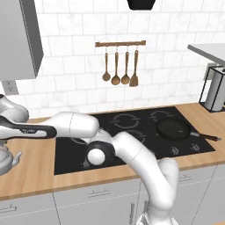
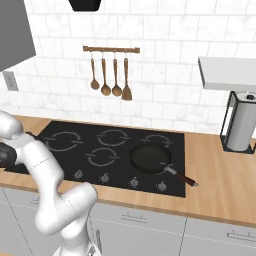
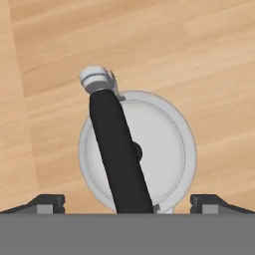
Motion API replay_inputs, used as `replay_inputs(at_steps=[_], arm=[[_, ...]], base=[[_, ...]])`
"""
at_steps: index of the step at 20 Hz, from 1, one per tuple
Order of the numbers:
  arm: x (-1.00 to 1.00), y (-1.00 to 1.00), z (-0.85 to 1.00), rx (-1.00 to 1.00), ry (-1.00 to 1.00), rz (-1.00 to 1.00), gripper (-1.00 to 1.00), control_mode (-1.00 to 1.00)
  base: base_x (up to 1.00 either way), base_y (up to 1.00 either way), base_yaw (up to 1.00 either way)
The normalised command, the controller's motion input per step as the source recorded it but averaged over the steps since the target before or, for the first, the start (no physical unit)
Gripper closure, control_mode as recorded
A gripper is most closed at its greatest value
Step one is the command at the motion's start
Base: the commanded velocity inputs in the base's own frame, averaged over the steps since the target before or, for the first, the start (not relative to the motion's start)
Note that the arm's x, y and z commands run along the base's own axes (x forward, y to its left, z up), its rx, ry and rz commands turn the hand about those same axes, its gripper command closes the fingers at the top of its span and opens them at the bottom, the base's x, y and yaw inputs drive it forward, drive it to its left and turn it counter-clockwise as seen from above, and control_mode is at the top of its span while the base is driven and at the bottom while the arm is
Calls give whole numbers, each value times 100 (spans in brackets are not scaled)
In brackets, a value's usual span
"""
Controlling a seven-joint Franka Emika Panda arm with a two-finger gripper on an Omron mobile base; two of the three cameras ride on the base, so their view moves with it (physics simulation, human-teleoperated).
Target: Pick the kettle from the counter and place it on a stove burner. Then turn the burner on.
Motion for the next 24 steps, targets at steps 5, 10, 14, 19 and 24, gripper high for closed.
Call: replay_inputs(at_steps=[5,10,14,19,24], arm=[[7,6,0,0,0,0,-100,-100],[1,2,0,0,-1,0,-100,-100],[-1,0,13,0,-11,0,-100,-100],[0,0,3,0,-9,0,-100,-100],[0,2,0,0,-1,0,-100,-100]], base=[[0,0,0],[0,0,0],[0,0,0],[0,0,0],[0,0,0]])
